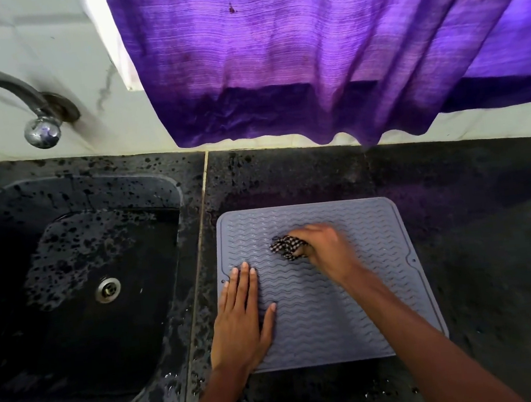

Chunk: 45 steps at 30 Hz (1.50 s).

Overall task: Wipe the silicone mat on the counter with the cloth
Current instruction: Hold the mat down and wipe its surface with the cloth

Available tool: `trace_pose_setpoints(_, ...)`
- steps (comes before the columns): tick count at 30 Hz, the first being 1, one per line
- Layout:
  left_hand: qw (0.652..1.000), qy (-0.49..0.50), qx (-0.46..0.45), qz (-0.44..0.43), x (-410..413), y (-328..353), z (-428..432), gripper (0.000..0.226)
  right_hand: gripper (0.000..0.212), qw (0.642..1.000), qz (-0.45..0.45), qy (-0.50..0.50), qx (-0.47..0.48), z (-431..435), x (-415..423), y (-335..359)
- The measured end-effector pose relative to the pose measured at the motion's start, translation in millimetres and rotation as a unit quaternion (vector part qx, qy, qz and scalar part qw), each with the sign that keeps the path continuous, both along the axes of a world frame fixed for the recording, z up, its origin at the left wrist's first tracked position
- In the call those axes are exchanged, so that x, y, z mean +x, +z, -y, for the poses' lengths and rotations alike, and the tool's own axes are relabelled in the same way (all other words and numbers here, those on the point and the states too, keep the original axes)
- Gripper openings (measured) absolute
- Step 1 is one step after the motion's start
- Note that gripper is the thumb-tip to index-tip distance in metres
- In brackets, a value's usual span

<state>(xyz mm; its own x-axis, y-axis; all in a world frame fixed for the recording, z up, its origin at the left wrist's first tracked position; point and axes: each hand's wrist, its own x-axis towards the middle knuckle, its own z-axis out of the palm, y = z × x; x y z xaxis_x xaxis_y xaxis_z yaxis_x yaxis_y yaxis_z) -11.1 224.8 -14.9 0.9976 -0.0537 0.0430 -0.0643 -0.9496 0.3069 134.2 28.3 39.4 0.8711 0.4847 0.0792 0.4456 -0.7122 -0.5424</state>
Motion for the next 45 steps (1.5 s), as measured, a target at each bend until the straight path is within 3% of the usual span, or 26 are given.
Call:
trace_pose_setpoints(3, 1.000, -0.002, -0.019, 0.007, -0.7, -0.3, -1.0, 0.073, 0.036, 0.999, 0.033, 0.005, 0.033, -6.9, -0.3, 12.6)
trace_pose_setpoints(8, 0.999, 0.004, -0.044, 0.022, -1.7, -0.9, -1.2, 0.073, 0.035, 0.986, 0.123, -0.102, 0.035, 32.9, 2.0, 33.9)
trace_pose_setpoints(13, 0.998, 0.002, -0.052, 0.029, -1.3, -3.5, -2.0, 0.074, 0.052, 0.991, 0.047, -0.115, -0.056, 71.7, 4.0, 8.3)
trace_pose_setpoints(18, 0.999, 0.003, -0.044, 0.026, -1.9, -2.7, -1.9, 0.074, 0.054, 0.991, 0.065, -0.116, -0.024, 42.1, -7.5, 0.1)
trace_pose_setpoints(24, 0.999, 0.002, -0.043, 0.025, -1.4, -2.1, -0.3, 0.073, 0.059, 0.995, 0.019, -0.091, -0.042, -10.7, -5.8, -3.9)
trace_pose_setpoints(32, 0.997, -0.004, -0.040, 0.070, -4.5, -2.9, 3.5, 0.061, 0.046, 0.999, 0.021, -0.008, -0.036, -96.0, -12.8, 9.9)
trace_pose_setpoints(42, 0.993, -0.005, -0.053, 0.107, -3.4, -6.8, 3.5, 0.058, 0.063, 0.998, -0.003, 0.007, -0.062, -66.1, -8.7, 7.4)
trace_pose_setpoints(45, 0.992, -0.002, -0.060, 0.109, -4.0, -8.0, 3.9, 0.058, 0.054, 0.999, 0.001, 0.004, -0.050, -76.2, -6.9, 13.3)
